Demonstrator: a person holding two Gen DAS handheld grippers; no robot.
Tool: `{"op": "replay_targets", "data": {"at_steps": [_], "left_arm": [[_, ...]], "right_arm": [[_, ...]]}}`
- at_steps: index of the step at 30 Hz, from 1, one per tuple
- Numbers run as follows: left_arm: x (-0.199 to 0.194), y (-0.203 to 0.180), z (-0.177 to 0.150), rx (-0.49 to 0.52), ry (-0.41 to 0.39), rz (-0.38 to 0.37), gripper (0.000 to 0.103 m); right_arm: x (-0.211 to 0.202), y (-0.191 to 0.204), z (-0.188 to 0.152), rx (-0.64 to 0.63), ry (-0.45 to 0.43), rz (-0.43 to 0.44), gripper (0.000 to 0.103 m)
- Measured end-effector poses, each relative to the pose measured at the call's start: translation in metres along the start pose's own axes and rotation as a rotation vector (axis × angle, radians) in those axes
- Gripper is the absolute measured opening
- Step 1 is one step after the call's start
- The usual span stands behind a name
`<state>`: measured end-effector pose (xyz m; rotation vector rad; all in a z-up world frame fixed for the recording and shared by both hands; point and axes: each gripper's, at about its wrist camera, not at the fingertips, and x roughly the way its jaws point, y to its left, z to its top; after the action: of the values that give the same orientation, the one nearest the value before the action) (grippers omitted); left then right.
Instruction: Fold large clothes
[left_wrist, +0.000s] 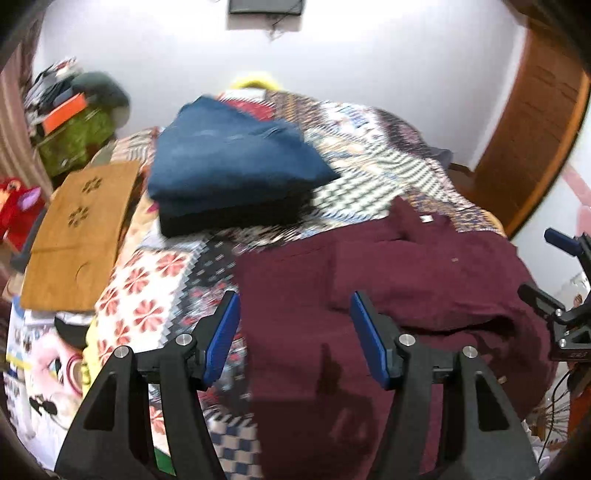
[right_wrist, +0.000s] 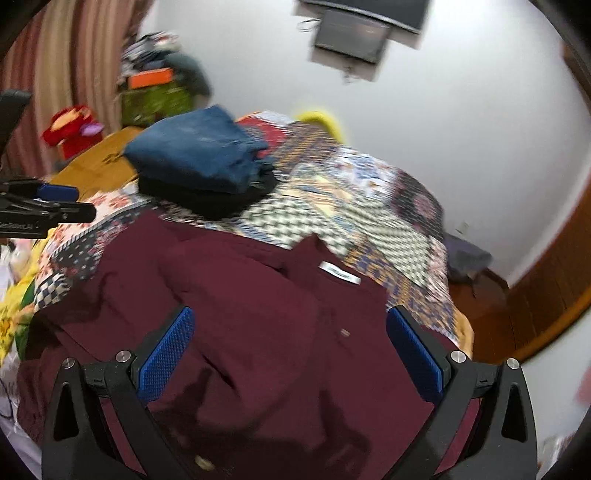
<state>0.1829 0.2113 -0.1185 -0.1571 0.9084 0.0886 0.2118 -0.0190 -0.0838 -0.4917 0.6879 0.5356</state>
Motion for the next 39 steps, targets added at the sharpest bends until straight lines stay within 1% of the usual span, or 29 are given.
{"op": "replay_targets", "data": {"at_steps": [4, 6, 9, 12, 16, 17, 19, 20, 22, 23, 26, 27, 28, 29, 30, 31, 33, 35, 39], "left_arm": [[0.013, 0.026, -0.015, -0.021, 0.036, 0.027, 0.061], [0.02, 0.035, -0.022, -0.028, 0.049, 0.031, 0.061], [0.029, 0.045, -0.031, -0.038, 0.066, 0.023, 0.061], [0.035, 0.051, -0.036, -0.046, 0.08, 0.006, 0.061], [0.043, 0.052, -0.039, -0.035, 0.087, -0.008, 0.061], [0.044, 0.051, -0.039, -0.034, 0.088, -0.013, 0.061], [0.048, 0.051, -0.04, -0.035, 0.096, -0.029, 0.061], [0.049, 0.051, -0.039, -0.033, 0.098, -0.032, 0.061], [0.052, 0.048, -0.039, -0.02, 0.096, -0.024, 0.061], [0.052, 0.047, -0.038, -0.014, 0.093, -0.022, 0.061], [0.051, 0.044, -0.037, -0.01, 0.087, -0.025, 0.061], [0.051, 0.044, -0.036, -0.011, 0.085, -0.027, 0.061], [0.05, 0.042, -0.035, -0.011, 0.083, -0.027, 0.061], [0.049, 0.041, -0.035, -0.009, 0.081, -0.026, 0.061], [0.048, 0.04, -0.034, -0.007, 0.078, -0.023, 0.061], [0.046, 0.038, -0.033, -0.004, 0.075, -0.02, 0.061], [0.043, 0.034, -0.031, 0.001, 0.069, -0.016, 0.061], [0.039, 0.03, -0.028, 0.003, 0.064, -0.014, 0.061], [0.031, 0.017, -0.022, 0.013, 0.048, -0.01, 0.061]], "right_arm": [[0.029, 0.026, 0.017, -0.081, 0.061, 0.06, 0.103], [0.048, 0.042, 0.025, -0.127, 0.109, 0.095, 0.102], [0.07, 0.061, 0.03, -0.177, 0.178, 0.124, 0.101], [0.097, 0.077, 0.035, -0.215, 0.27, 0.16, 0.101], [0.126, 0.09, 0.033, -0.237, 0.371, 0.17, 0.1], [0.132, 0.091, 0.031, -0.238, 0.39, 0.17, 0.098], [0.143, 0.09, 0.025, -0.231, 0.437, 0.17, 0.089], [0.148, 0.089, 0.023, -0.218, 0.462, 0.183, 0.087], [0.156, 0.088, 0.017, -0.179, 0.509, 0.239, 0.076], [0.158, 0.088, 0.014, -0.165, 0.515, 0.247, 0.074], [0.154, 0.087, 0.006, -0.175, 0.48, 0.241, 0.054], [0.151, 0.086, 0.005, -0.179, 0.472, 0.237, 0.044], [0.148, 0.084, 0.003, -0.178, 0.46, 0.239, 0.036], [0.144, 0.082, 0.002, -0.176, 0.449, 0.238, 0.032], [0.142, 0.079, 0.0, -0.174, 0.435, 0.228, 0.024], [0.135, 0.074, 0.0, -0.163, 0.412, 0.221, 0.021], [0.123, 0.06, 0.001, -0.11, 0.377, 0.238, 0.018], [0.108, 0.041, 0.003, -0.046, 0.328, 0.248, 0.018], [0.071, -0.002, 0.016, 0.069, 0.209, 0.23, 0.017]]}}
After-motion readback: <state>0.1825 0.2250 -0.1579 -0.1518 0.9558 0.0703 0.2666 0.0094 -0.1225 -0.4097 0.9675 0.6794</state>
